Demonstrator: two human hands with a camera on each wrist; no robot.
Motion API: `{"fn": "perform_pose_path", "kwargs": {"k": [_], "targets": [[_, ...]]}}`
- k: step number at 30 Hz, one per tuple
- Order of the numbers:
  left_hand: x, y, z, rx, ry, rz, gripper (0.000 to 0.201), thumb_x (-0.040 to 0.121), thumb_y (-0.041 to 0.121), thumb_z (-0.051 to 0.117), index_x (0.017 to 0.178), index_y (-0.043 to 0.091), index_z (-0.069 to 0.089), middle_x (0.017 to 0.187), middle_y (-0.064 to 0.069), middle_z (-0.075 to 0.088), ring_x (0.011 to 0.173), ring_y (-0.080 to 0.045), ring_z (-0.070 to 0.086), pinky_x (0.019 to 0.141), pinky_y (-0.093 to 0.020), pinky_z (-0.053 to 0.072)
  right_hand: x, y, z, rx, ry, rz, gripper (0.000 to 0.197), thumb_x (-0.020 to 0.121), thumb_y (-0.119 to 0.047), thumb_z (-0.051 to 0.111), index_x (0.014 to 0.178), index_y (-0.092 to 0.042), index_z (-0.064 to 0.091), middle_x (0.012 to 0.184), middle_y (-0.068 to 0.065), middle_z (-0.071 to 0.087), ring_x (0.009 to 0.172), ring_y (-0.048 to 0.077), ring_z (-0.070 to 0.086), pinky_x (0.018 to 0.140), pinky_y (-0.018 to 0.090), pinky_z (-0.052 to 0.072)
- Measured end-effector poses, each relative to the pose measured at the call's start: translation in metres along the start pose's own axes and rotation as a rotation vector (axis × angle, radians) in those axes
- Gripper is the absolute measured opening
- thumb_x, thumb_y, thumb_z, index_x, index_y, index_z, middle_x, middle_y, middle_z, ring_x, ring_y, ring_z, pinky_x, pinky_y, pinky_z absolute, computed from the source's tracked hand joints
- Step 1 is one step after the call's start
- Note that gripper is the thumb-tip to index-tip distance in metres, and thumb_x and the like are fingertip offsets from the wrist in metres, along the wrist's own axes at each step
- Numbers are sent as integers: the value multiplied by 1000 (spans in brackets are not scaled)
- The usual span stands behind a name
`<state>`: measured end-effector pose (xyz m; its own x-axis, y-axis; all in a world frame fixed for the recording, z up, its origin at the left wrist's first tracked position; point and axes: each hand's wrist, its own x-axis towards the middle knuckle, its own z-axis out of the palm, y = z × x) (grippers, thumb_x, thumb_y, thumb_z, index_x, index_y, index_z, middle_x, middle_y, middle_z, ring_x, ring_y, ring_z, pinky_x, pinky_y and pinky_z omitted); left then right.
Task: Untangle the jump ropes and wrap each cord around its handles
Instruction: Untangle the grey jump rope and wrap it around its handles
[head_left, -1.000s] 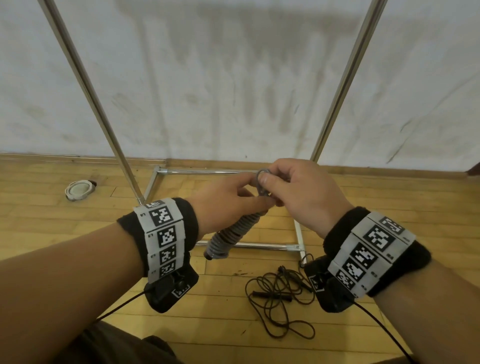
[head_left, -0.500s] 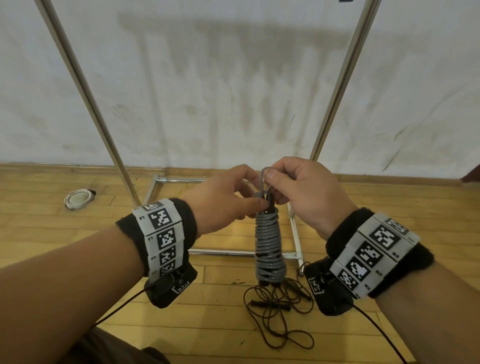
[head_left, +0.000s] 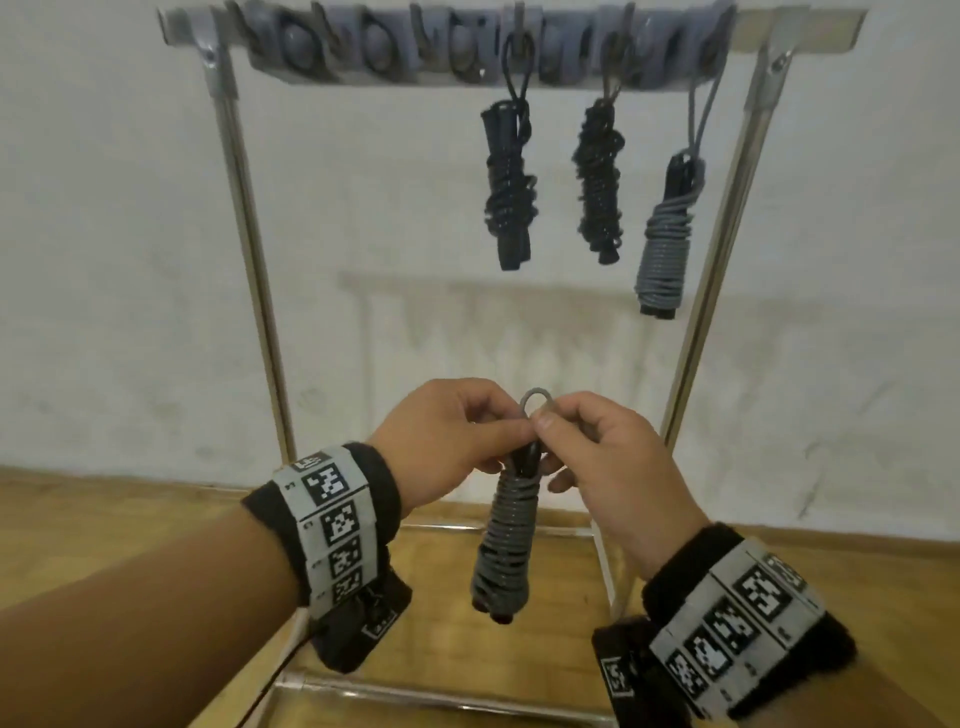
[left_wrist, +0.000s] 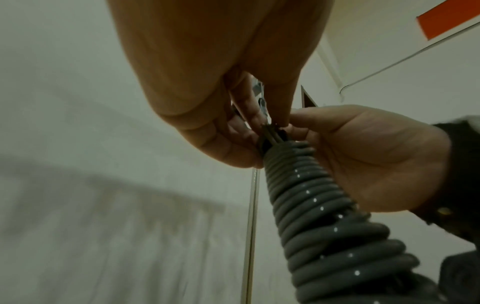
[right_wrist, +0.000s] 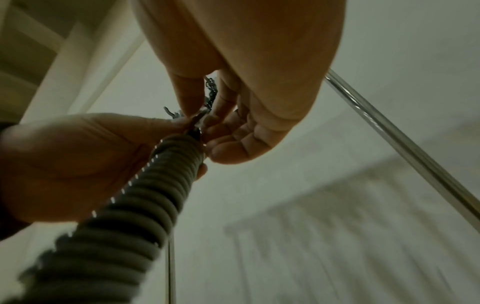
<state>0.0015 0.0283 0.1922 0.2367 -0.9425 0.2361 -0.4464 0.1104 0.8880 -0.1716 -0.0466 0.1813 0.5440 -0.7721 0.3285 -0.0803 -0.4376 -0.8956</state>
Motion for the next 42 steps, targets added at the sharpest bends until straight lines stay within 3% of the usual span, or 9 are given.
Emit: {"fn": "perform_pose_path", "kwargs": {"k": [2, 8, 15, 19, 22, 26, 31, 38, 42], "targets": [[11, 22, -19, -18, 44, 31, 12, 82, 39, 85, 82, 32, 75, 90, -7, 81, 89, -33, 78, 88, -54, 64, 15, -24, 0, 5, -9, -39, 18, 101, -28, 59, 95, -21, 74, 86, 0, 75, 75, 11, 69, 65, 24, 59], [38, 78, -79, -6, 57, 110, 15, 90, 16, 84, 80, 21, 74, 86, -7, 80, 80, -19, 74, 82, -38, 63, 63, -89, 0, -43, 27, -196, 21, 102, -27, 58, 89, -23, 75, 78, -6, 72, 68, 3, 64, 60, 14, 52], [55, 110, -124, -10, 191, 129, 14, 90, 17, 84, 79, 22, 78, 97, -10, 80, 97, -29, 74, 99, -51, 60, 105, -136, 10, -293, 98, -353, 25, 102, -35, 55, 83, -25, 66, 76, -2, 69, 73, 14, 65, 72, 43, 56], [69, 116, -150, -88, 228, 150, 17, 93, 14, 81, 79, 22, 76, 101, -14, 80, 104, -36, 76, 102, -53, 58, 135, -156, 16, -474, 110, -426, 24, 105, -34, 49, 86, -25, 62, 78, -6, 63, 75, 10, 60, 69, 33, 51], [80, 117, -159, -120, 317, 166, 17, 94, 15, 79, 80, 22, 73, 100, -15, 80, 94, -32, 76, 101, -57, 58, 155, -166, 15, -594, 134, -463, 23, 105, -32, 47, 91, -23, 63, 81, -10, 58, 75, 6, 54, 65, 27, 45], [103, 127, -164, -123, 446, 217, 9, 96, 19, 77, 89, 18, 73, 97, -13, 80, 93, -37, 76, 94, -57, 62, 181, -186, 16, -644, 181, -475, 24, 106, -34, 43, 93, -23, 60, 80, -8, 58, 75, 14, 57, 70, 37, 51], [131, 148, -164, -276, 501, 241, 8, 99, 16, 75, 95, 11, 69, 89, -7, 81, 74, -22, 78, 76, -42, 66, 210, -211, 20, -655, 254, -481, 30, 108, -35, 37, 87, -21, 54, 75, -4, 59, 69, 15, 56, 62, 36, 44], [148, 150, -170, -290, 551, 233, 12, 101, 21, 72, 100, 10, 70, 86, -3, 79, 75, -20, 78, 71, -37, 65, 230, -226, 28, -676, 215, -411, 34, 109, -31, 36, 98, -11, 61, 89, 6, 66, 82, 26, 66, 78, 43, 56], [152, 145, -173, -250, 564, 203, 15, 102, 25, 71, 96, 12, 70, 84, -2, 75, 71, -18, 71, 74, -41, 65, 238, -226, 34, -716, 199, -386, 28, 106, -20, 38, 93, -8, 59, 80, 2, 58, 72, 19, 58, 60, 31, 45]]}}
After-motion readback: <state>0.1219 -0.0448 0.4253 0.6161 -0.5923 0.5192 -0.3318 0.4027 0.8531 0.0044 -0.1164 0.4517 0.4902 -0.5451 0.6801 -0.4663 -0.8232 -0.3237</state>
